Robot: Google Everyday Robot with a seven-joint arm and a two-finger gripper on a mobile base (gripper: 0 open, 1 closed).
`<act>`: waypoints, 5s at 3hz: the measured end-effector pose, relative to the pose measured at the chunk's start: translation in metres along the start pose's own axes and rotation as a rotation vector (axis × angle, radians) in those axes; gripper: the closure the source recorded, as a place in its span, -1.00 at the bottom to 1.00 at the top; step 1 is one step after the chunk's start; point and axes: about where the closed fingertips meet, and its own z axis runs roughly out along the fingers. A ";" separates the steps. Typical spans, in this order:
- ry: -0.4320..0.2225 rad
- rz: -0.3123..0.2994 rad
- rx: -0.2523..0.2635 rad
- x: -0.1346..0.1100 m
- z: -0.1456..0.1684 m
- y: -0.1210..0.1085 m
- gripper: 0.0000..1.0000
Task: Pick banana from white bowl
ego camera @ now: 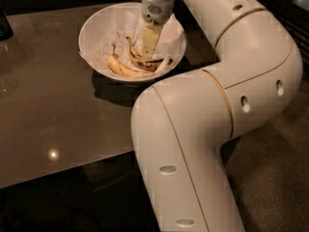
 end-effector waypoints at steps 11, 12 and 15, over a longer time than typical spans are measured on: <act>0.088 -0.025 -0.112 0.007 0.048 0.013 0.59; 0.087 -0.025 -0.112 0.007 0.048 0.013 0.99; -0.012 -0.021 0.033 0.024 -0.010 0.027 1.00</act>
Offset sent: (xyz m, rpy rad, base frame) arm -0.0632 -0.0091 -0.0137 -0.1088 0.2752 0.0611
